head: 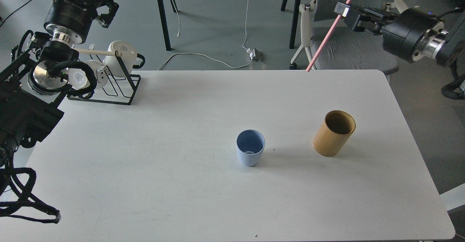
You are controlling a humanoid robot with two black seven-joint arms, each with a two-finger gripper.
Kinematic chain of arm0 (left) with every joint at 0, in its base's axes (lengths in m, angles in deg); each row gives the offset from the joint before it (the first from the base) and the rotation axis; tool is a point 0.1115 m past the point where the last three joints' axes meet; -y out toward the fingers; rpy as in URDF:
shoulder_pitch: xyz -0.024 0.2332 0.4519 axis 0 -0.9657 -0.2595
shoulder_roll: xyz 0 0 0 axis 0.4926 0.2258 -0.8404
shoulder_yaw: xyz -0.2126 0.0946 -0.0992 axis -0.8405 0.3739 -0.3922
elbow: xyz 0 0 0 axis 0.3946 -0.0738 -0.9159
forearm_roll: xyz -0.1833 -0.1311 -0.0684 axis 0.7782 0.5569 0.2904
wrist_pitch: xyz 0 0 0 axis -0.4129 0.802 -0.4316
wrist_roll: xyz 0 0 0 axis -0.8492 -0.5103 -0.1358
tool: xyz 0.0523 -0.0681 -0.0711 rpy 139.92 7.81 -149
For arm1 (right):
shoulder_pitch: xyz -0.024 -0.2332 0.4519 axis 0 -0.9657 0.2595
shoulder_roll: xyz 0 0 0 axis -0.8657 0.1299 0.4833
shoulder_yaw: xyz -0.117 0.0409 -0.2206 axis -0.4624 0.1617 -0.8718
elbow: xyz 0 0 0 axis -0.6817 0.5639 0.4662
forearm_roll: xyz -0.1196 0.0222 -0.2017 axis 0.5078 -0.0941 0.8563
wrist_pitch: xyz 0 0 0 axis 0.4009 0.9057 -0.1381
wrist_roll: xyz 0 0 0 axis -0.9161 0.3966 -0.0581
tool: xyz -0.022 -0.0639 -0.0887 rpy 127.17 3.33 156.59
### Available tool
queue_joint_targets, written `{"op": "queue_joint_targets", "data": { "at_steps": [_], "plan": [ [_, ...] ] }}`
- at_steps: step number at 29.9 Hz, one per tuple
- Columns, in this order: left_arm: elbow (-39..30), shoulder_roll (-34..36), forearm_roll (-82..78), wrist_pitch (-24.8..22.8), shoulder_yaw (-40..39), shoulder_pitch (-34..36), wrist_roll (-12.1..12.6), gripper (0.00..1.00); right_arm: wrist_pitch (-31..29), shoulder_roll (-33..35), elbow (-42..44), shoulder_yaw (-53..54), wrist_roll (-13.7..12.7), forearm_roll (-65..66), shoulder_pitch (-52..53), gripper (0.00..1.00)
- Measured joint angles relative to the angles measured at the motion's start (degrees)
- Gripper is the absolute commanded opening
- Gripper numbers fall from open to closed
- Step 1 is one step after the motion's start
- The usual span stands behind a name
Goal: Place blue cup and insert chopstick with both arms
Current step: 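Move the straw over the blue cup and lower it inside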
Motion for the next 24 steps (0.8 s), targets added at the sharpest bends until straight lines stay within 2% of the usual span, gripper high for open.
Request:
{"op": "queue_joint_targets", "data": {
  "at_steps": [8,12,24],
  "plan": [
    [0.0,0.0,0.0,0.0,0.0,0.0,0.0,0.99,0.1,-14.4,5.3,-9.0,0.1,1.6,-0.1,0.02],
    [0.0,0.0,0.0,0.0,0.0,-0.1,0.0,0.99,0.5,-16.7,9.4,-10.9,0.5,5.2,-1.1,0.02],
    [0.5,-0.2,0.0,0.0,0.0,-0.2,0.0,0.99,0.9,-19.4,11.2,-11.7,0.6,6.1,-5.9,0.03]
  ]
}}
